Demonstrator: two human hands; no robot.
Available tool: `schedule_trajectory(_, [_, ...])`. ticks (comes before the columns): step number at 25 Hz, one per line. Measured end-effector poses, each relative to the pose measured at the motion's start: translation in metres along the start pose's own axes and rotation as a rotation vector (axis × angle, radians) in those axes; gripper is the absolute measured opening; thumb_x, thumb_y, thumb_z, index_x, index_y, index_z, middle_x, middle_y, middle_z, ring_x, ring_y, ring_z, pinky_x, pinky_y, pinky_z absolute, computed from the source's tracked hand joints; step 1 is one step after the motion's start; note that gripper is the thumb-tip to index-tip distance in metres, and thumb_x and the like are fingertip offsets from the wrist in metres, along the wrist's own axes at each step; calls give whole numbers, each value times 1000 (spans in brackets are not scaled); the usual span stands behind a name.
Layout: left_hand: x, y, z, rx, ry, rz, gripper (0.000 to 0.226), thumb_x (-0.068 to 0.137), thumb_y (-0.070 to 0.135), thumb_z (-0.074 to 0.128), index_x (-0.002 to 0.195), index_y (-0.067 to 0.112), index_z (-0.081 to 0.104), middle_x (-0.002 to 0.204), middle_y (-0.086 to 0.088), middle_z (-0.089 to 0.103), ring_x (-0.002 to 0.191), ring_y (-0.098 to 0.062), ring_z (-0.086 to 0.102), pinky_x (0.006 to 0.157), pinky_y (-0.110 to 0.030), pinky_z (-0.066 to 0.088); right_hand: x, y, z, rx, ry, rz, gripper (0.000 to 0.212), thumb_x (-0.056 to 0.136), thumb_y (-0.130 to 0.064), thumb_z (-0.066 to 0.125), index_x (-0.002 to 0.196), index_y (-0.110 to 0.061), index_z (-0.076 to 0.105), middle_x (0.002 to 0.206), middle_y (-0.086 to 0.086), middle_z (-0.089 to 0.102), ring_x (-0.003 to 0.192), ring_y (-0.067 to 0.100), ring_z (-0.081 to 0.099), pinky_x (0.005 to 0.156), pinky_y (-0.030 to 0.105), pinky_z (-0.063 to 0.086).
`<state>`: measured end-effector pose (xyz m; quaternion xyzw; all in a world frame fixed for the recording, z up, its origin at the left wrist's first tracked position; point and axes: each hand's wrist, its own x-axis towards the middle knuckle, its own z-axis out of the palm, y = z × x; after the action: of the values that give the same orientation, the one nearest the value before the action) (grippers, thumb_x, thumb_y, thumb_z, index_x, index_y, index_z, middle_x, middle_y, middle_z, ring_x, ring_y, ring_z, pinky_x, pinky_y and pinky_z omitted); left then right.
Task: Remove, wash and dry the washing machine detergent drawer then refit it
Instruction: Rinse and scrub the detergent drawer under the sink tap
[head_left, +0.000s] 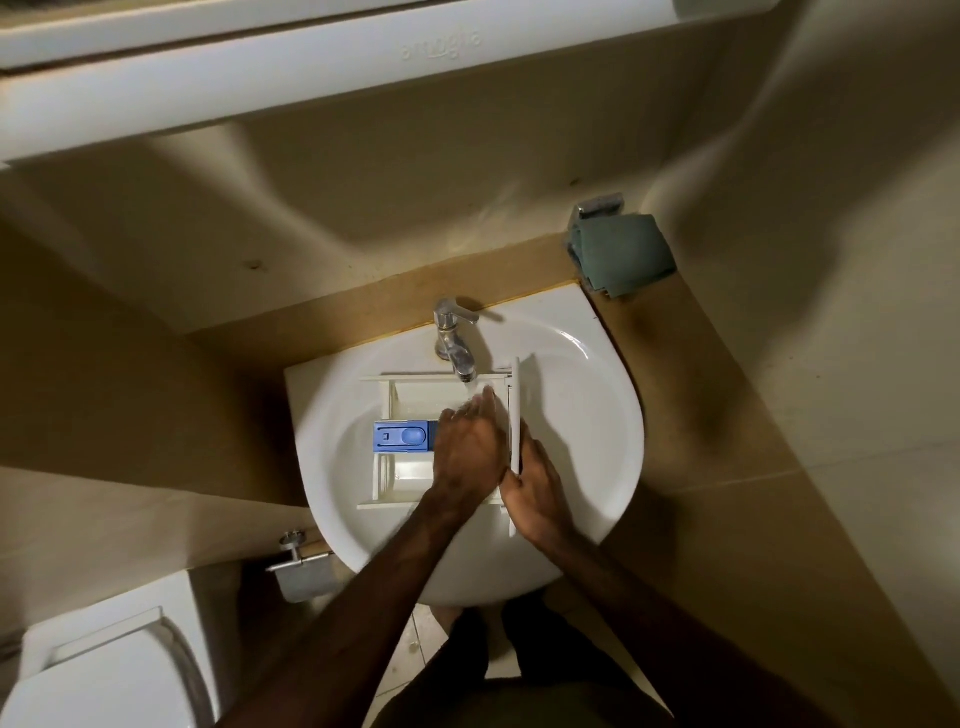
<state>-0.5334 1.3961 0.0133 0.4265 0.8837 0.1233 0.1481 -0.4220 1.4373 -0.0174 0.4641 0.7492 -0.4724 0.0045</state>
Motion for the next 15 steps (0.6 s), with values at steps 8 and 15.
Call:
schedule_trajectory(8, [1,-3,-6,-25,-57,64,35,95,15,62,129,5,59,109,-14,74,98,-34,69,93,-41,50,6,2,-3,22,40,44,66,102,-22,57,163,-20,32,155,7,51,143,28,48,120,41,37])
schedule_trajectory(15, [7,-2,-2,190,-189,51,63,107,23,48,161,2,23,160,-19,43,146,-34,44,120,-40,33,5,4,-1,70,29,53,68,94,-37,51,159,-22,38,147,8,57,135,29,54,115,48,44])
